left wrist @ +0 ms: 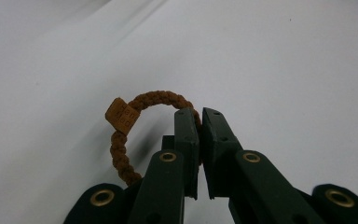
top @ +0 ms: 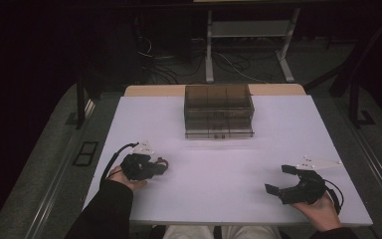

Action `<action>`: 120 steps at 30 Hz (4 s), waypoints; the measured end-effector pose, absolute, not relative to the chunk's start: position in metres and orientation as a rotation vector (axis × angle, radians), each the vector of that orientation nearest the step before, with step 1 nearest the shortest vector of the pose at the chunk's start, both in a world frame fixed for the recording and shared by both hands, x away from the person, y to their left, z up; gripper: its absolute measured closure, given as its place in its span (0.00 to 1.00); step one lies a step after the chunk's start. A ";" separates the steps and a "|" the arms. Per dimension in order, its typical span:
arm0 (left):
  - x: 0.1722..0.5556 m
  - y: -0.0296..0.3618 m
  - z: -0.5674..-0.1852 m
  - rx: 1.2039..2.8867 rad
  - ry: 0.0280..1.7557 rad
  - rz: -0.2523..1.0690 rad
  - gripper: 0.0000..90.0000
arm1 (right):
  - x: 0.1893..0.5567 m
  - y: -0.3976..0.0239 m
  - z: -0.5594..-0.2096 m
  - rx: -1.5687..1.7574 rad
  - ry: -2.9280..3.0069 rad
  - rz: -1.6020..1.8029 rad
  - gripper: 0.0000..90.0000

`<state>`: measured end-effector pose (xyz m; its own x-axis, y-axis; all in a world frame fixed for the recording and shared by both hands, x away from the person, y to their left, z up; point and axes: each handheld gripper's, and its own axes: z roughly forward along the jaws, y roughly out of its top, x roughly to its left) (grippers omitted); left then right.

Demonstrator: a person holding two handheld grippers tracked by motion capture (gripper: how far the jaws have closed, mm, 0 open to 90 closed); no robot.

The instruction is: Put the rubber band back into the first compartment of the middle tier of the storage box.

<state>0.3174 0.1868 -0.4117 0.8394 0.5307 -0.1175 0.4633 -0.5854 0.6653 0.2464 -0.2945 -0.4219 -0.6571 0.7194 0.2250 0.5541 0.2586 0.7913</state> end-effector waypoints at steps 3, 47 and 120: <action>0.319 0.188 -0.408 2.275 0.724 0.119 0.94 | 0.246 -0.294 -0.422 1.202 2.342 1.353 0.00; 0.348 0.162 -0.361 2.225 0.634 0.180 0.94 | 0.246 -0.295 -0.422 1.198 2.345 1.354 0.00; 0.425 0.090 -0.355 2.234 0.590 0.236 0.94 | 0.246 -0.297 -0.422 1.190 2.351 1.356 0.00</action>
<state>0.4254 0.0902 -0.3554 0.8742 0.4850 -0.0211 0.3368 -0.5746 0.7459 0.2460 -0.2966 -0.4222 -0.6641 0.7133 0.2238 0.5508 0.2645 0.7916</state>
